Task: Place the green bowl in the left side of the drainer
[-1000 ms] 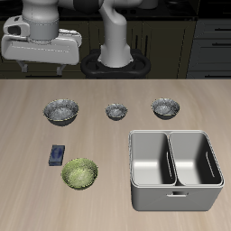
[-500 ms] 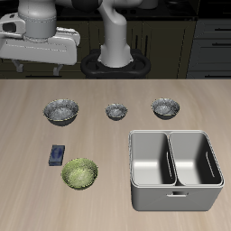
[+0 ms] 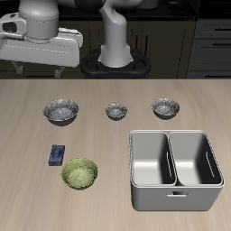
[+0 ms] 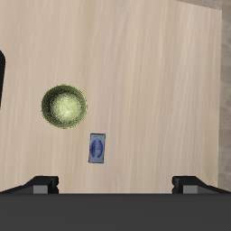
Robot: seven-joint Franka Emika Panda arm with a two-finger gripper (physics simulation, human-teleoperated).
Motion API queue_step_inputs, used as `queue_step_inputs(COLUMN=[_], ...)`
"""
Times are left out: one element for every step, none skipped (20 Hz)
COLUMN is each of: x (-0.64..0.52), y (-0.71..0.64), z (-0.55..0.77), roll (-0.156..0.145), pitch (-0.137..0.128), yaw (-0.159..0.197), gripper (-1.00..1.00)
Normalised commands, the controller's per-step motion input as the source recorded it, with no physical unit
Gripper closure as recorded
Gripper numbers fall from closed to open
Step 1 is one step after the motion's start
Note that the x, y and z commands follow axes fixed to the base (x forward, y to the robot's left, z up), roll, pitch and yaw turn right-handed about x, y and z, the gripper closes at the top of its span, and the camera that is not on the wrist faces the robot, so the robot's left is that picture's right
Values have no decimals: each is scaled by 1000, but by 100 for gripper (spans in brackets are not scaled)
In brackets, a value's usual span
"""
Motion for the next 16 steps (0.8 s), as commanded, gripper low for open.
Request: queue_step_inputs(x=[328,74,189,231,216,198,103,163,97,200,39,134,17,17,25,71], y=[170,94,139,-23,36,-7,49,-99,-107,-52,-45,-160,30,38,60,163], z=[33,31,72,4,-10,-22,6,79,39,-140,-48,-221,-41,-125,-154,-200], roll=[14,10,36,-56,-5,-43,24,-88,-16,-12,-1,-60,38,2,23,25], pitch=[-10,7,-35,-16,8,21,-1,-46,-50,26,6,19,-18,3,-3,5], yaw=[36,-4,-26,9,-15,14,1,39,-90,-41,26,-15,3,-28,6,-9], gripper=[-100,-100,-100,-100,-100,-100,-100,-100,-100,-100,-100,-100,-100,-100,-100,-100])
